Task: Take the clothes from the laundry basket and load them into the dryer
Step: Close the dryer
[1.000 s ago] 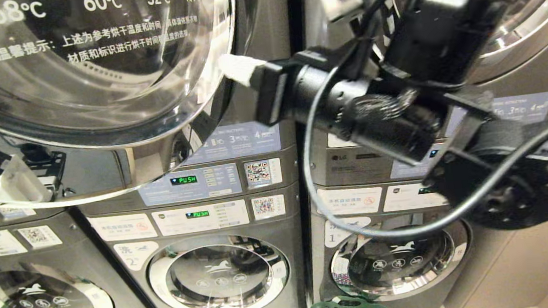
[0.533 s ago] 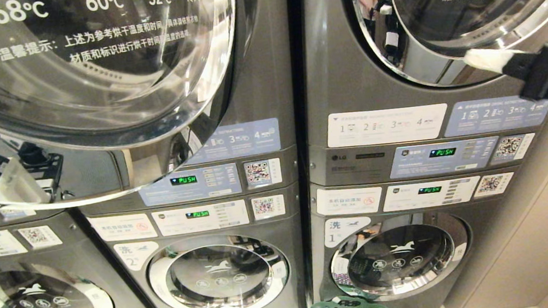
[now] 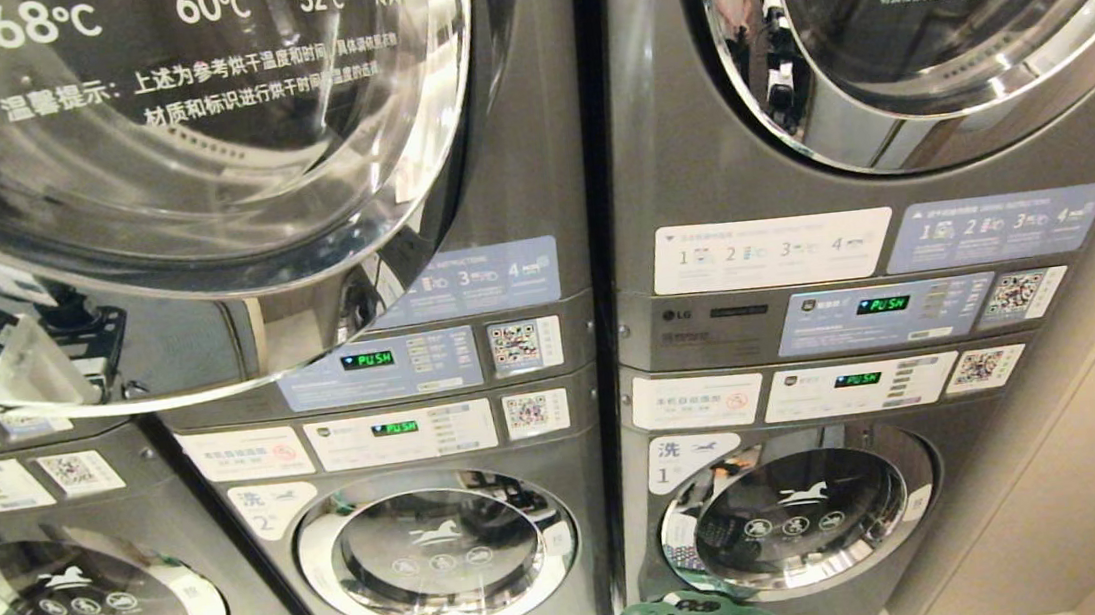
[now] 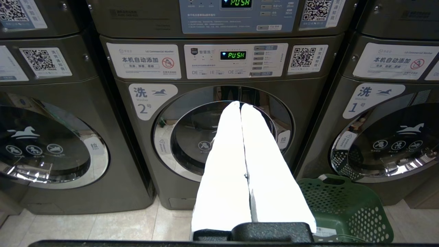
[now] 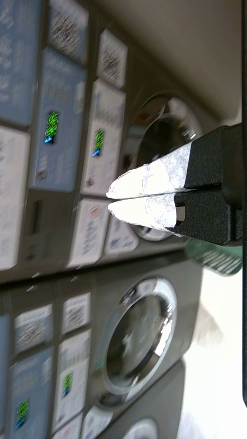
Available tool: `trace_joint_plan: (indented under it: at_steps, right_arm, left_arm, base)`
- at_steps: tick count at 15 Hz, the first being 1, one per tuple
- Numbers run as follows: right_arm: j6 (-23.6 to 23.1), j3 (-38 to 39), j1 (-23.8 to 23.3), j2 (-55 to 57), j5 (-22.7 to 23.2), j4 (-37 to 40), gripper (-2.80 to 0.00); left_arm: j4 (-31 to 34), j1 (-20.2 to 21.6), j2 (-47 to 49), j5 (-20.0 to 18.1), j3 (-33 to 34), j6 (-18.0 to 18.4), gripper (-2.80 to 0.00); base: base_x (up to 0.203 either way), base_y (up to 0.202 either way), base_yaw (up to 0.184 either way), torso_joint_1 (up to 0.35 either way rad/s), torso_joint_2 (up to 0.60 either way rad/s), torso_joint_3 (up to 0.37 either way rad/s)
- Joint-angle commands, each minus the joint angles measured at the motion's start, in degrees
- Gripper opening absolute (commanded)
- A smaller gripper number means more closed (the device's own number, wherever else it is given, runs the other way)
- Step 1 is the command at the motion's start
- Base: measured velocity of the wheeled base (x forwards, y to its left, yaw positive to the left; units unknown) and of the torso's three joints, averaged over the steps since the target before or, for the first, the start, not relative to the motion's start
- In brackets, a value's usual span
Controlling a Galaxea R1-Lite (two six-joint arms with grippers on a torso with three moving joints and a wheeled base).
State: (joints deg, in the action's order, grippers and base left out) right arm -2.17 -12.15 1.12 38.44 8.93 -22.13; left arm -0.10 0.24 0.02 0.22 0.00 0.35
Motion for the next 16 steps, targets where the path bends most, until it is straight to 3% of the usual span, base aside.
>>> trace_joint_plan:
  at_steps: [1,4,12,15,16]
  right_arm:
    - [-1.20,5.89,-0.13,-9.62,-1.22,0.75,-2.80]
    - [-2.05,11.83,-0.15,-15.22,-1.86,1.70,-2.80]
    - [-2.58,12.15,0.99,-24.12,-3.03,16.59,-2.80]
    - [1.40,11.81,1.57,-23.28,-4.28,19.59,-2.80]
    - [3.24,11.83,4.08,-22.28,-4.52,19.59,-2.80]
  left_arm:
    - [0.01,0.02,-0.02,0.04,0.00,0.00,-2.80]
    - [0.01,0.02,-0.02,0.04,0.00,0.00,-2.80]
    - [0.01,0.02,-0.02,0.04,0.00,0.00,-2.80]
    - [0.01,0.02,-0.02,0.04,0.00,0.00,-2.80]
    - [0.01,0.02,-0.02,0.04,0.00,0.00,-2.80]
  base:
    - [0.000,0.000,0.000,0.000,0.00,0.000]
    - [0.000,0.000,0.000,0.000,0.00,0.000]
    - [0.000,0.000,0.000,0.000,0.00,0.000]
    - [0.000,0.000,0.000,0.000,0.00,0.000]
    - [0.000,0.000,0.000,0.000,0.00,0.000]
